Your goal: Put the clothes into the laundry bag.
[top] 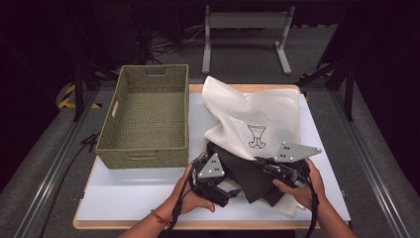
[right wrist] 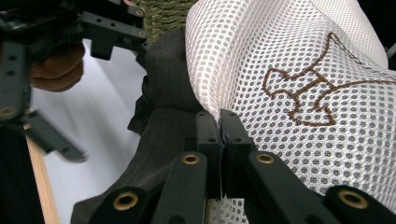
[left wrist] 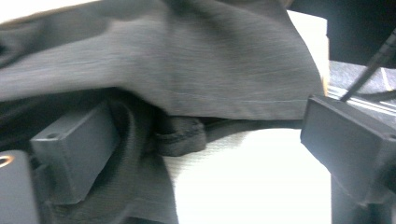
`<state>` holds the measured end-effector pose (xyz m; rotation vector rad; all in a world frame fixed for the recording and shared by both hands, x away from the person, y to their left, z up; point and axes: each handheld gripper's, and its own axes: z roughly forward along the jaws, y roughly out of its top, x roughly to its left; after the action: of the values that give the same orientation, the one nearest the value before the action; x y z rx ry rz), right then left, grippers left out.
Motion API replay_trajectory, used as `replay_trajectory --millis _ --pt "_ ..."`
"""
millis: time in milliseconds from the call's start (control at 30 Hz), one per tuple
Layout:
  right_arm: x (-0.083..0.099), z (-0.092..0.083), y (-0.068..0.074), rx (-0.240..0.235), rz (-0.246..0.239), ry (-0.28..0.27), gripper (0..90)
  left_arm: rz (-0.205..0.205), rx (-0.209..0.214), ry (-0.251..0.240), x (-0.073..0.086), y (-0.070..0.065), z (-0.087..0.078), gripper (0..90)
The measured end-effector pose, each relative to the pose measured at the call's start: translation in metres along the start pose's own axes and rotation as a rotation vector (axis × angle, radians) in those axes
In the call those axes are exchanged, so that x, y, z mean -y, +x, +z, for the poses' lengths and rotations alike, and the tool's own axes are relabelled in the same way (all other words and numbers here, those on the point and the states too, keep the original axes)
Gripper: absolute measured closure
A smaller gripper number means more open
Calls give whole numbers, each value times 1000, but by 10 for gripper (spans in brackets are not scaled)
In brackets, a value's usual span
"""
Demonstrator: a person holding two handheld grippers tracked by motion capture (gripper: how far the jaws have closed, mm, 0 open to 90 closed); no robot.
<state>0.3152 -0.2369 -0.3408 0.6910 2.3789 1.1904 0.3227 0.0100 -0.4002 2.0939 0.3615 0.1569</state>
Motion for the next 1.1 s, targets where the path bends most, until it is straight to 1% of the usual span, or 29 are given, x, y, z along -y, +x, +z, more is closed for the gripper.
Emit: replay_trajectory --millis 33,67,100,133,167,233,267,300,333,367,400,433,467,500,533,567,600,633,667,700,767,833,867,933,967,1000,1033,1067,1100 --pt "0 0 0 0 0 0 887 0 0 0 0 0 0 29" --pt "0 0 0 1 -3 1 887 6 2 5 -1 -2 4 29" --pt "0 1 1 -1 -2 1 887 14 -9 15 -2 -5 11 22" --pt "0 1 1 0 -3 3 887 5 -29 18 -5 -7 23 15" --pt "0 2 1 -1 -2 3 887 5 -29 18 -5 -7 23 16" --pt "0 2 1 -1 -3 5 887 -8 -46 24 -8 -6 39 16" --pt "0 3 2 -4 -1 7 886 -18 -92 36 -9 -2 56 33" --pt "0 3 2 -4 -1 7 886 -18 -92 36 -9 -2 56 48" --pt "1 4 3 -4 -1 10 887 -40 -90 37 -9 0 64 48" --pt "1 4 3 -3 -4 12 887 -49 -102 34 -10 2 71 55" --pt "1 4 3 -6 2 13 887 -36 -134 50 -11 3 78 101" --pt "2 4 3 -7 -1 16 887 -34 -151 51 -11 5 83 120" --pt "2 4 3 -7 -1 16 887 -40 -166 35 -11 7 87 120" --pt "3 4 3 -5 -2 19 887 -36 -186 30 -11 8 90 154" --pt "4 5 2 -1 7 23 887 -30 -203 31 -12 10 93 258" --pt "4 5 2 -1 7 23 887 -18 -227 31 -12 12 94 258" --pt "5 4 0 -2 18 19 887 -19 -245 28 -12 13 95 399" --pt "5 4 0 -2 18 19 887 -13 -263 31 -13 15 96 399" --pt "6 4 -1 -3 19 19 887 3 -285 41 -13 18 97 469" --pt "6 4 -1 -1 20 22 886 10 -296 39 -13 20 98 525" --pt "8 5 -2 -5 33 21 887 14 -301 43 -13 24 101 628" --pt "9 5 -3 -2 37 27 887 42 -322 47 -13 26 103 744" --pt "9 5 -3 -2 38 28 886 35 -325 40 -13 27 103 790" --pt "9 6 -3 -3 41 27 887 25 -333 33 -14 31 103 818" --pt "9 5 -2 -7 44 23 887 26 -351 19 -15 32 101 825" --pt "9 5 -2 -7 44 23 887 26 -351 19 -15 32 101 830" --pt "8 4 -2 -14 54 13 887 29 -365 1 -16 31 100 830" --pt "3 0 5 -13 49 3 887 31 -379 -19 -17 31 97 835" --pt "3 0 5 -13 49 3 887 37 -399 -47 -18 30 94 835"
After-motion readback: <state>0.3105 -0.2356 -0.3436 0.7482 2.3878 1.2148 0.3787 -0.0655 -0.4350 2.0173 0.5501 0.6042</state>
